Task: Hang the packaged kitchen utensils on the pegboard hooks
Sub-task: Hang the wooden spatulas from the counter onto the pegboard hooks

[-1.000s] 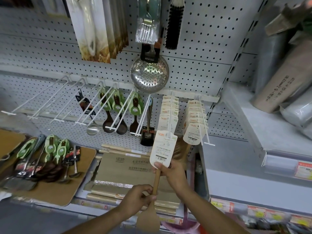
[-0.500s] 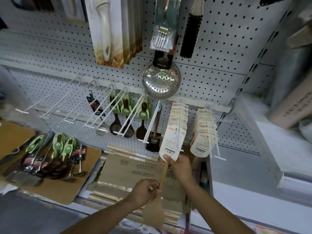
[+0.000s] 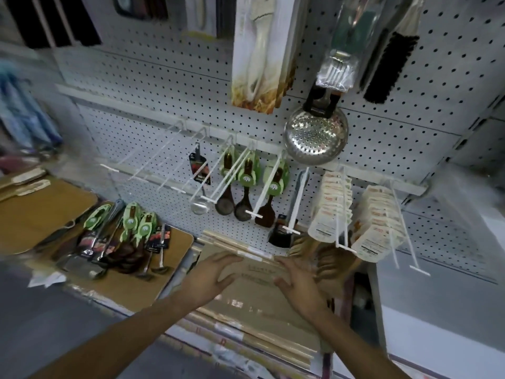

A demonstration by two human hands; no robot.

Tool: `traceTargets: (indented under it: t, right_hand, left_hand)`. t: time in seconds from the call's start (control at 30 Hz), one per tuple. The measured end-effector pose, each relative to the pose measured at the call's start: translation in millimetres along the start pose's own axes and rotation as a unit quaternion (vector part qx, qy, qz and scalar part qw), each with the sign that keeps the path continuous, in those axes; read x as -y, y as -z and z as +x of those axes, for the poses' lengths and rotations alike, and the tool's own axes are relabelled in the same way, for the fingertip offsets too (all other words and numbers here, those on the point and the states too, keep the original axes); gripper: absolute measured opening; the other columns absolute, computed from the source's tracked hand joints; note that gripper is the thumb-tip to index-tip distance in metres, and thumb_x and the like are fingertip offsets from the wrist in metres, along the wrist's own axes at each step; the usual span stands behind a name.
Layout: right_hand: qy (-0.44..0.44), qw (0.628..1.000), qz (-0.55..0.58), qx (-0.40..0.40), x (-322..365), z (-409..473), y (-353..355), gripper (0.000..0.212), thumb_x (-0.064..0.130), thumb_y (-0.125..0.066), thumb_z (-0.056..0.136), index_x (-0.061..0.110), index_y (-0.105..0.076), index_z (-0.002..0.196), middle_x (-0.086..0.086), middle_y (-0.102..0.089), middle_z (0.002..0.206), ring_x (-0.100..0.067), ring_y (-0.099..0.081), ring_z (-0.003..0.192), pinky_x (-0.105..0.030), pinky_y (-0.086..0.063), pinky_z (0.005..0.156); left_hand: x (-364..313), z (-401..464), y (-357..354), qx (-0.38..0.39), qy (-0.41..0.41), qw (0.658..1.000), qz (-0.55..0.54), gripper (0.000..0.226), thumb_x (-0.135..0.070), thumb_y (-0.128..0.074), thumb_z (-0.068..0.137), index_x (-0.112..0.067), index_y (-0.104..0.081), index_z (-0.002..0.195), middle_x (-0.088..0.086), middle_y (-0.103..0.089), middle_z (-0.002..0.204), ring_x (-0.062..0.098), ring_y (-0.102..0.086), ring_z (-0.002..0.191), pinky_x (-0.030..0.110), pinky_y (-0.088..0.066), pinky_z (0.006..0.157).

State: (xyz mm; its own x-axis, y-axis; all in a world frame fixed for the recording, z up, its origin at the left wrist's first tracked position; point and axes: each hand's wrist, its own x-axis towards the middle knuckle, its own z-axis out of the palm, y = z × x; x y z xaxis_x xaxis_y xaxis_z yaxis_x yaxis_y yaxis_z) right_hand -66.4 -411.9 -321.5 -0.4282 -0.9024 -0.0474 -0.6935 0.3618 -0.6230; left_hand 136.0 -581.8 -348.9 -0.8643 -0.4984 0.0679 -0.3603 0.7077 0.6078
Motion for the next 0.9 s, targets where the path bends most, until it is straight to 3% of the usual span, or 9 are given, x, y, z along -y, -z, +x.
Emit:
traceTargets:
  t: [0.1, 0.17, 0.33, 0.43, 0.5, 0.7, 0.77, 0.9]
  right_hand:
    - [0.083, 0.995, -0.048, 0.018, 40.6, 16.1, -25.8, 0.045, 0.032, -0.059, 0.095, 0.032, -0.047, 0.138, 0.013, -0.05, 0.14, -0.005, -0.046, 0.125, -0.024, -0.038, 0.106]
    - [0.122, 0.991, -0.051, 0.034, 70.8, 25.7, -47.7, 0.046, 0.032, -0.058, 0.095, 0.031, -0.046, 0.139, 0.013, -0.048, 0.14, -0.005, -0.043, 0.128, -0.018, -0.034, 0.106]
    - [0.182, 0.982, -0.045, 0.035, 163.4, 48.2, -111.3, 0.047, 0.031, -0.061, 0.094, 0.031, -0.048, 0.139, 0.011, -0.05, 0.141, -0.007, -0.042, 0.131, -0.029, -0.036, 0.111]
    - [0.212, 0.974, -0.062, 0.042, 225.1, 61.5, -149.6, 0.048, 0.042, -0.058, 0.094, 0.032, -0.047, 0.139, 0.01, -0.05, 0.143, -0.009, -0.042, 0.133, -0.033, -0.037, 0.111]
    - [0.243, 0.966, -0.076, 0.046, 266.0, 72.0, -172.4, 0.049, 0.045, -0.056, 0.093, 0.033, -0.046, 0.139, 0.01, -0.052, 0.139, -0.011, -0.045, 0.13, -0.036, -0.041, 0.107]
    - [0.304, 0.948, -0.081, 0.052, 380.7, 94.0, -225.8, 0.056, 0.057, -0.048, 0.091, 0.027, -0.051, 0.138, 0.01, -0.054, 0.137, -0.008, -0.045, 0.127, -0.031, -0.039, 0.108]
    - [0.328, 0.938, -0.093, 0.061, 411.3, 102.4, -241.6, 0.054, 0.054, -0.053, 0.092, 0.027, -0.049, 0.139, 0.01, -0.052, 0.139, -0.007, -0.043, 0.129, -0.026, -0.034, 0.109]
    - [0.358, 0.924, -0.098, 0.088, 459.7, 123.4, -275.9, 0.053, 0.049, -0.058, 0.093, 0.028, -0.048, 0.14, 0.01, -0.051, 0.141, -0.007, -0.042, 0.131, -0.031, -0.036, 0.111]
  left_hand:
    - [28.9, -25.1, 41.2, -0.032, -0.011, 0.999, 0.01, 0.039, -0.04, -0.06, 0.096, -0.038, -0.055, 0.135, -0.026, -0.049, 0.132, -0.012, -0.044, 0.117, 0.014, -0.038, 0.103]
    - [50.5, -45.0, 69.5, -0.046, -0.012, 0.999, 0.023, 0.04, -0.041, -0.06, 0.096, -0.036, -0.055, 0.136, -0.024, -0.05, 0.134, -0.011, -0.042, 0.121, 0.008, -0.033, 0.103]
    - [117.6, -107.5, 140.4, -0.084, -0.019, 0.994, 0.062, 0.043, -0.05, -0.06, 0.094, -0.036, -0.056, 0.134, -0.017, -0.055, 0.136, 0.0, -0.048, 0.126, 0.023, -0.044, 0.105]
    - [152.1, -146.1, 188.3, -0.105, -0.018, 0.991, 0.082, 0.049, -0.062, -0.052, 0.093, -0.033, -0.058, 0.132, -0.018, -0.056, 0.135, -0.004, -0.047, 0.125, 0.023, -0.044, 0.105]
    - [174.8, -172.0, 219.2, -0.111, -0.01, 0.99, 0.086, 0.046, -0.057, -0.057, 0.092, -0.035, -0.058, 0.131, -0.019, -0.056, 0.134, -0.005, -0.047, 0.122, 0.021, -0.044, 0.103]
    - [244.8, -241.2, 296.8, -0.148, 0.024, 0.982, 0.118, 0.046, -0.055, -0.062, 0.09, -0.034, -0.059, 0.13, -0.016, -0.059, 0.132, 0.005, -0.053, 0.123, 0.032, -0.05, 0.099]
    - [260.8, -259.7, 319.8, -0.156, 0.032, 0.98, 0.12, 0.047, -0.054, -0.064, 0.089, -0.032, -0.06, 0.13, -0.014, -0.059, 0.131, 0.006, -0.054, 0.123, 0.029, -0.048, 0.101]
    - [295.5, -290.4, 354.5, -0.168, 0.077, 0.975, 0.121, 0.054, -0.06, -0.062, 0.089, -0.033, -0.055, 0.136, -0.014, -0.056, 0.136, 0.007, -0.053, 0.125, 0.03, -0.049, 0.101]
